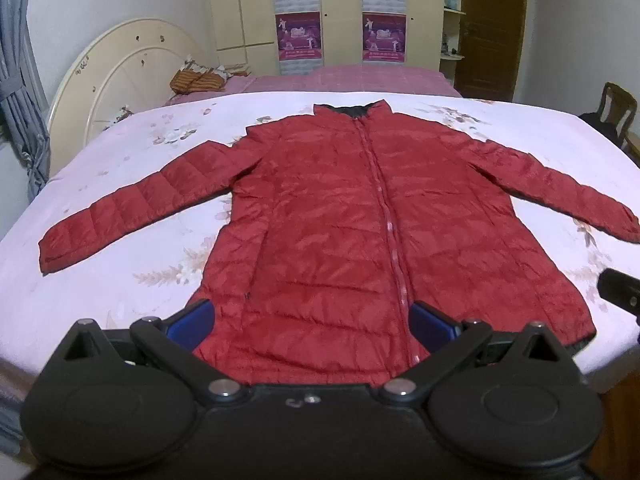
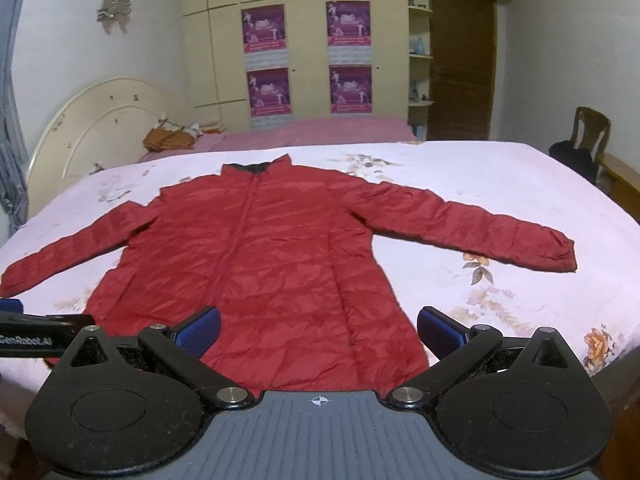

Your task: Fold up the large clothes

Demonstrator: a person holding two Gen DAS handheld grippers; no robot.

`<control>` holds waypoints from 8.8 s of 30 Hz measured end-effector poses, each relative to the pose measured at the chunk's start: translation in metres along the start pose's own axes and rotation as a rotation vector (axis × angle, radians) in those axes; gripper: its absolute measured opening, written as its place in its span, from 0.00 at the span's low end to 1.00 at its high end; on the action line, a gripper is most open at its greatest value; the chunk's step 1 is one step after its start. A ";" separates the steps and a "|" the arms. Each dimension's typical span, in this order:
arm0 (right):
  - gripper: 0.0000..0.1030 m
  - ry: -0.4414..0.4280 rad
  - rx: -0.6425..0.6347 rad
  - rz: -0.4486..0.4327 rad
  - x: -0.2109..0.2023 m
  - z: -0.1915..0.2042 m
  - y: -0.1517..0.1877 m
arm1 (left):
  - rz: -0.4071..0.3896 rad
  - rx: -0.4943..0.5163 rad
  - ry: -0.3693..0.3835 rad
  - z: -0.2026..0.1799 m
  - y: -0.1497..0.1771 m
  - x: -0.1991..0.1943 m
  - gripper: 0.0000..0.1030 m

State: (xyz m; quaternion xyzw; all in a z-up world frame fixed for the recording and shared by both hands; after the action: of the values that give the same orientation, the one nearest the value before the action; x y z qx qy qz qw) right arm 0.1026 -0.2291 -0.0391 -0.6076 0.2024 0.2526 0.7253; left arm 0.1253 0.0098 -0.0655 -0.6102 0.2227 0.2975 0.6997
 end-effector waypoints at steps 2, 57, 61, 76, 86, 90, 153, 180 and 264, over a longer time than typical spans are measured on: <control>1.00 0.007 0.010 -0.001 0.007 -0.003 -0.004 | 0.001 -0.006 -0.003 0.003 -0.007 0.009 1.00; 1.00 0.357 0.231 -0.028 0.196 -0.255 -0.106 | 0.183 -0.044 -0.030 -0.059 -0.123 0.253 0.99; 0.99 0.401 0.258 -0.011 0.192 -0.296 -0.096 | 0.188 -0.021 -0.042 -0.076 -0.123 0.259 0.99; 0.99 0.641 0.355 0.025 0.165 -0.423 -0.057 | 0.197 -0.020 -0.083 -0.097 -0.129 0.275 0.98; 0.64 0.608 0.477 0.087 0.168 -0.446 -0.027 | 0.197 -0.023 -0.087 -0.100 -0.131 0.276 0.98; 0.45 0.564 0.485 0.068 0.165 -0.443 -0.029 | 0.192 -0.022 -0.083 -0.099 -0.131 0.275 0.98; 0.91 0.029 0.150 0.048 0.277 -0.129 -0.138 | 0.114 -0.066 0.250 -0.069 -0.159 0.327 0.11; 0.19 0.074 0.164 0.200 0.370 -0.174 -0.132 | 0.145 -0.102 0.045 0.006 -0.137 0.353 0.24; 0.62 -0.053 -0.149 0.191 0.342 -0.056 -0.111 | 0.150 -0.280 -0.188 0.116 -0.113 0.270 0.77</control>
State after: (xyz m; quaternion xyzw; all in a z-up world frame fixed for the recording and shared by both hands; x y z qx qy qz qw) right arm 0.4417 -0.2575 -0.1677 -0.6311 0.2207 0.3507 0.6557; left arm 0.3932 0.1546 -0.1480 -0.6529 0.1575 0.4326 0.6014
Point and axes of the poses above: each gripper's, at about its wrist camera, not at the fingertips, and x roughly the way its jaws point, z to its left, y to its underside, the point moved 8 cm from there along x, roughly the way its jaws point, and after that the axes turned 9 degrees about -y, right-handed, at the moved point
